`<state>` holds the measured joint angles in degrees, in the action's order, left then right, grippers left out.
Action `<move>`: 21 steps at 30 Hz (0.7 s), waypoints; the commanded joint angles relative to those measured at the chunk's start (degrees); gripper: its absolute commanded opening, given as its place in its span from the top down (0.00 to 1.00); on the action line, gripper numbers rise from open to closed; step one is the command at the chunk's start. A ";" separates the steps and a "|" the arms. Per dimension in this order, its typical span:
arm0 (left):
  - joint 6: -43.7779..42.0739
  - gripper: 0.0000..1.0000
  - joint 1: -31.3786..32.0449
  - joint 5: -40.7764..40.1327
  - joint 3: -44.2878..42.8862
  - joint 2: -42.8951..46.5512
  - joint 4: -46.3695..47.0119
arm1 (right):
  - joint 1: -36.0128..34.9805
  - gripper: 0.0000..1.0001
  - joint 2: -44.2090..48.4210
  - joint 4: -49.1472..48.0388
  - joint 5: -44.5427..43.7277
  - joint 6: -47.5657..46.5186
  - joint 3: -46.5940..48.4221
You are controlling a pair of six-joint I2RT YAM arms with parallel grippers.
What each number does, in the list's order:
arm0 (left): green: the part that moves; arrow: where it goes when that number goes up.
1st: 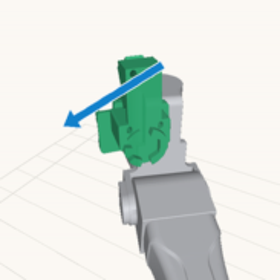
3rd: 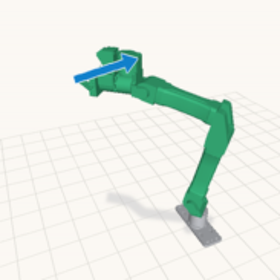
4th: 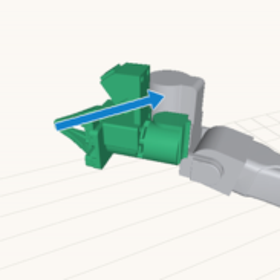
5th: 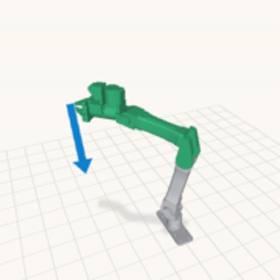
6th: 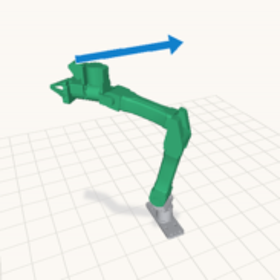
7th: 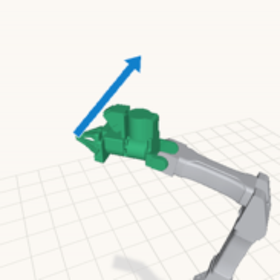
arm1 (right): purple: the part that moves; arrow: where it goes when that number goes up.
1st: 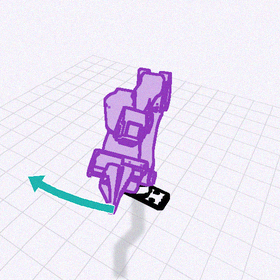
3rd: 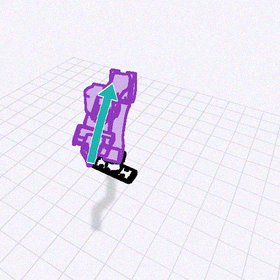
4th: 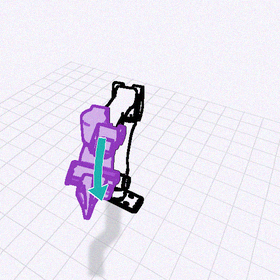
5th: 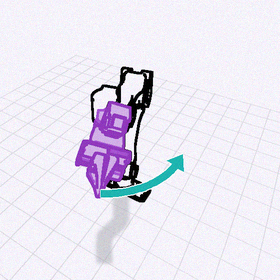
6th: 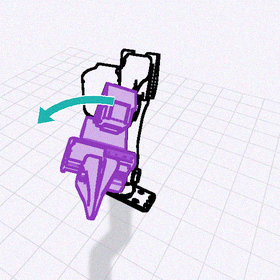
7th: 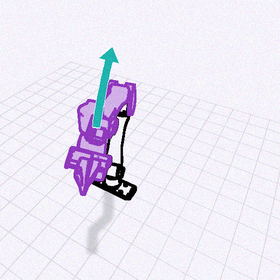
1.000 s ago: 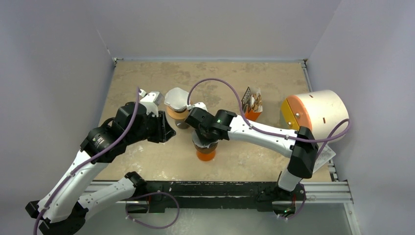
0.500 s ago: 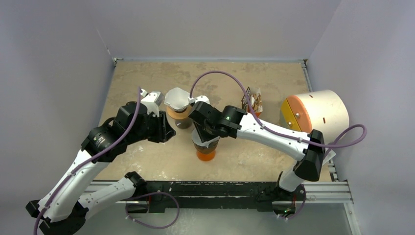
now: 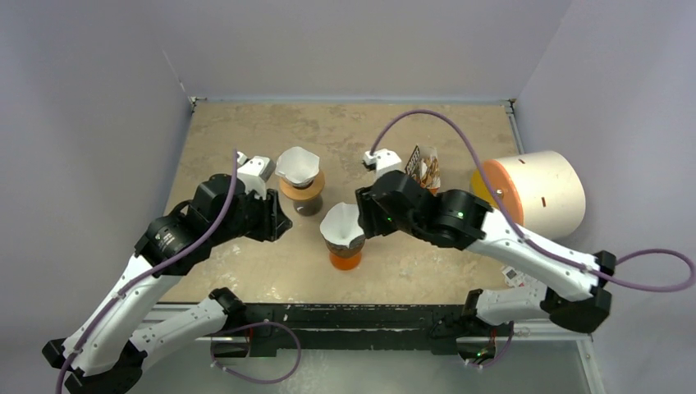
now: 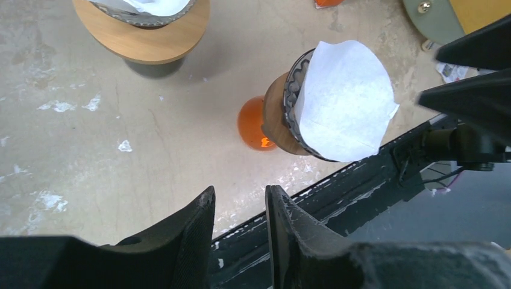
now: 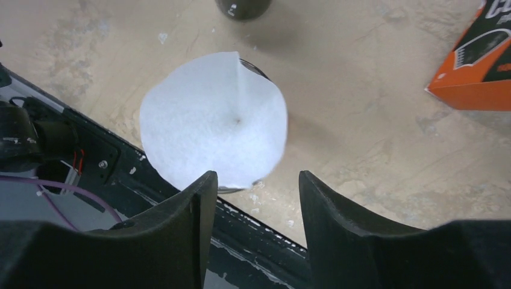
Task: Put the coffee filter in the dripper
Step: Reset both arms
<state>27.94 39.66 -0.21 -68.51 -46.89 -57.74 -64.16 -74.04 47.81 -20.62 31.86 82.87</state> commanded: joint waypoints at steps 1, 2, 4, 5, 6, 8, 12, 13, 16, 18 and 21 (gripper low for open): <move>-3.19 0.64 -0.22 -3.16 2.07 1.63 1.98 | 0.00 0.42 7.38 -2.10 -6.43 -0.14 -4.23; -3.35 0.63 -0.21 -3.37 2.68 1.94 2.33 | 0.02 0.40 8.70 -2.11 -7.48 0.07 -5.42; -4.03 0.61 -0.21 -3.55 4.04 2.96 3.41 | 0.01 0.37 11.10 -1.95 -9.63 0.49 -7.71; -4.44 0.61 -0.20 -3.61 4.61 3.30 3.88 | 0.01 0.35 12.04 -1.75 -10.56 0.72 -8.87; -4.86 0.60 -0.24 -3.88 5.10 3.56 4.14 | 0.05 0.34 12.94 -1.35 -11.46 1.02 -9.84; -5.32 0.58 -0.24 -4.87 5.83 3.88 4.00 | 0.03 0.29 14.62 -0.40 -13.50 1.96 -11.68; -5.45 0.50 -0.25 -7.03 7.46 4.43 3.61 | 0.02 0.01 18.76 1.20 -17.77 4.91 -16.26; -5.40 0.45 -0.20 -7.74 7.91 4.49 3.53 | 0.01 0.01 19.95 1.25 -18.77 5.81 -17.59; -4.86 0.39 -0.17 -9.54 10.03 5.55 3.91 | 0.00 0.01 23.81 1.09 -22.10 8.72 -22.29; -4.97 0.37 -0.19 -9.53 11.86 6.93 5.53 | 0.05 0.01 26.06 1.54 -24.60 11.04 -25.04; -4.84 0.36 -0.24 -9.42 14.68 9.14 7.75 | 0.04 0.01 29.28 0.83 -25.80 12.50 -28.77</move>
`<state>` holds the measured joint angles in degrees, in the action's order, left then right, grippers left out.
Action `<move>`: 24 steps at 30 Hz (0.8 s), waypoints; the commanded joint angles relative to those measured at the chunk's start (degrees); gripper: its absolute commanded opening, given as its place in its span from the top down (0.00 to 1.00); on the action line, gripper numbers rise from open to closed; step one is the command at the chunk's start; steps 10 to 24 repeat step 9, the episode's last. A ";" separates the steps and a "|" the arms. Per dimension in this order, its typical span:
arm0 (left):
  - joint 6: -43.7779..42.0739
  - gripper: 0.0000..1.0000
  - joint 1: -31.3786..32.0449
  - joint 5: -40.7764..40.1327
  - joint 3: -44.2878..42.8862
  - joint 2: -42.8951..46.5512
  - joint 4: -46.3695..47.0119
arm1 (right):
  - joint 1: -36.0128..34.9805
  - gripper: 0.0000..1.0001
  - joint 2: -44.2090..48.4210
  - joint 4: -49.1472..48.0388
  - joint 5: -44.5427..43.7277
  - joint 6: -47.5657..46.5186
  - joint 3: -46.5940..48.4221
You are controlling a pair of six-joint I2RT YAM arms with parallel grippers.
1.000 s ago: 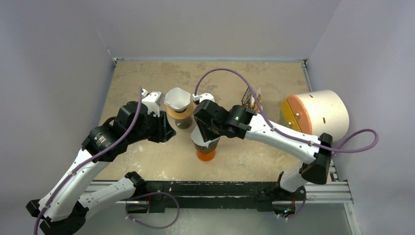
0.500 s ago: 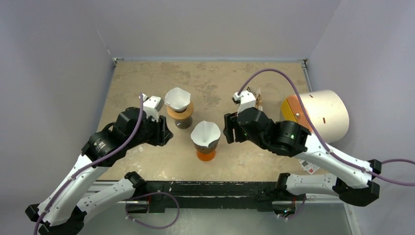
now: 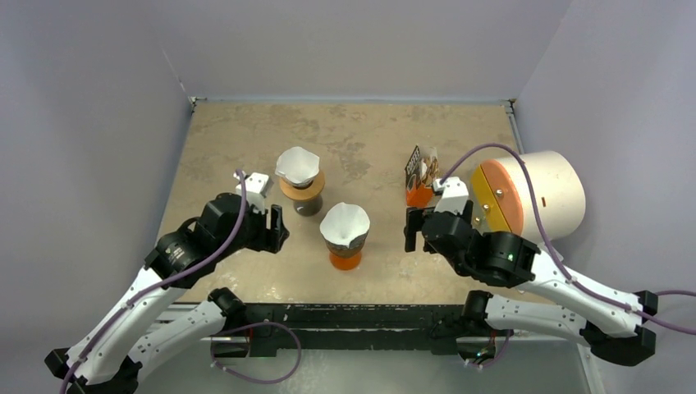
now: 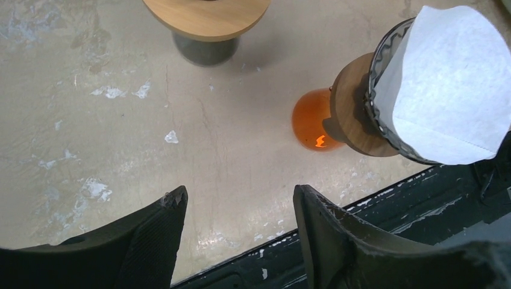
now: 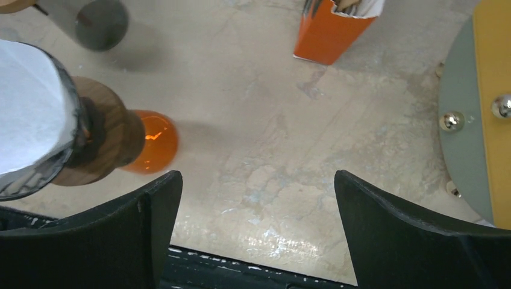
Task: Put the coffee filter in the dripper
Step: Reset both arms
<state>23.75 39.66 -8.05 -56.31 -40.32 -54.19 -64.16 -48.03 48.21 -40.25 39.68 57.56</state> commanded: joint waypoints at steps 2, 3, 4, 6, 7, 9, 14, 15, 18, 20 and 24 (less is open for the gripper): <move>-0.40 0.36 -0.22 -1.66 4.56 4.02 5.90 | 0.00 0.01 4.62 0.56 -7.72 5.88 -5.13; -0.41 0.36 -0.25 -1.59 5.26 4.78 6.61 | 0.04 0.01 5.23 1.07 -8.79 6.61 -5.70; -0.70 0.36 -0.26 -1.23 5.32 5.32 6.87 | 0.01 0.01 5.88 1.73 -9.06 7.01 -6.25; -0.89 0.36 -0.20 -1.24 5.20 6.22 7.12 | 0.01 0.01 7.43 0.59 -8.58 4.91 -8.56; -0.90 0.36 -0.20 -1.19 5.33 6.69 7.36 | 0.00 0.01 8.17 -0.39 -8.66 4.52 -9.71; -0.89 0.36 -0.25 -0.93 5.85 7.72 7.77 | 0.01 0.01 9.57 -1.24 -9.41 4.92 -11.09; -0.89 0.36 -0.25 -0.93 5.85 7.72 7.77 | 0.01 0.01 9.57 -1.24 -9.41 4.92 -11.09; -0.89 0.36 -0.25 -0.93 5.85 7.72 7.77 | 0.01 0.01 9.57 -1.24 -9.41 4.92 -11.09; -0.89 0.36 -0.25 -0.93 5.85 7.72 7.77 | 0.01 0.01 9.57 -1.24 -9.41 4.92 -11.09; -0.89 0.36 -0.25 -0.93 5.85 7.72 7.77 | 0.01 0.01 9.57 -1.24 -9.41 4.92 -11.09; -0.89 0.36 -0.25 -0.93 5.85 7.72 7.77 | 0.01 0.01 9.57 -1.24 -9.41 4.92 -11.09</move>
